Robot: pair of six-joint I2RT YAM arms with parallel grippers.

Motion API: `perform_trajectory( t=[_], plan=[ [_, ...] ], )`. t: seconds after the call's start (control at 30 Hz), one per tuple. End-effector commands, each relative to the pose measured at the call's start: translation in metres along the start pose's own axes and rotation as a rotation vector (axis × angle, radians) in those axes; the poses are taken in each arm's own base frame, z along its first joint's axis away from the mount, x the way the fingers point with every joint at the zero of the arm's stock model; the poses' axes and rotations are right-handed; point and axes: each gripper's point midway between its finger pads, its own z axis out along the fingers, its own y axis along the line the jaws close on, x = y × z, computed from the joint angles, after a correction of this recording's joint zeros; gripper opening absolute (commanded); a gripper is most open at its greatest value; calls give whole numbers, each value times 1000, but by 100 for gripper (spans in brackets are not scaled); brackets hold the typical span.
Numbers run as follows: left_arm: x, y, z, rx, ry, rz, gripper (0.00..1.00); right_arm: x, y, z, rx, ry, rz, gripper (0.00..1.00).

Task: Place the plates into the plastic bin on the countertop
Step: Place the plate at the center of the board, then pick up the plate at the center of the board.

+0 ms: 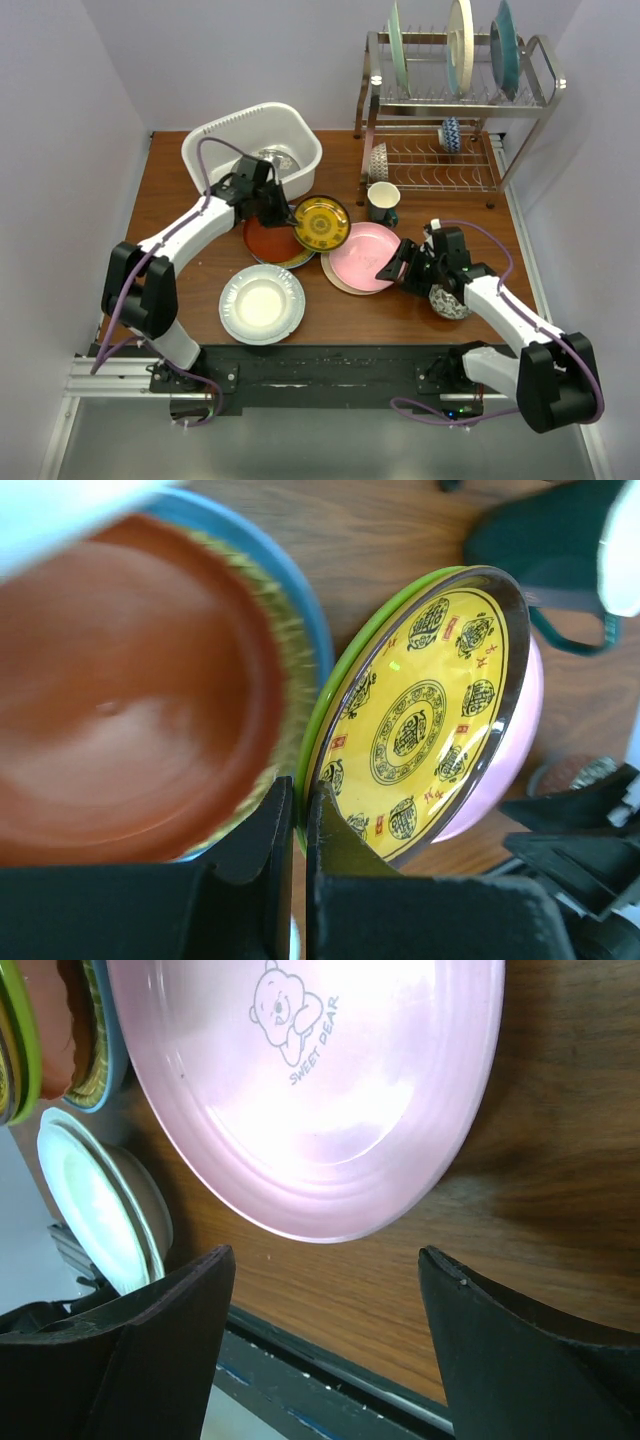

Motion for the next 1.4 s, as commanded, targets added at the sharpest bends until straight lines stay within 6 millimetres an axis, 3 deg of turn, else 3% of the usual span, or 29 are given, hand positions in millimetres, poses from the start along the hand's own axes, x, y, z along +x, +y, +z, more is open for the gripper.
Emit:
perform_trajectory(
  t=[0.0, 0.2, 0.53, 0.6, 0.8, 0.97, 1.07, 1.1, 1.17, 1.2, 1.3, 1.37],
  plan=[
    [-9, 17, -24, -33, -63, 14, 0, -14, 1, 4, -1, -57, 2, 76],
    [-10, 59, -35, -96, -74, -54, 0, -22, -5, 9, 51, -75, 6, 74],
    [-4, 108, -40, -209, -79, -153, 0, -30, -17, 20, 89, -112, 21, 51],
    [0, 114, -39, -221, -72, -161, 0, -31, -18, 22, 94, -114, 22, 50],
    [1, 128, -41, -252, -75, -186, 0, -34, -23, 27, 110, -125, 28, 26],
    [-6, 128, -49, -258, -95, -172, 2, -33, -22, 27, 108, -117, 25, 9],
    [-11, 127, -55, -269, -109, -164, 18, -35, -18, 24, 100, -126, 21, 4],
    [-12, 127, -56, -273, -115, -159, 31, -34, -17, 23, 95, -125, 19, 2],
    [-17, 123, -61, -265, -133, -154, 47, -37, -13, 21, 88, -130, 14, 1],
    [-18, 122, -63, -261, -135, -151, 63, -37, -12, 19, 81, -132, 13, 1],
    [-22, 116, -69, -249, -152, -141, 77, -38, -8, 18, 70, -132, 11, 0],
    [-28, 112, -76, -239, -172, -132, 80, -37, -7, 17, 65, -127, 11, 0]
  ],
)
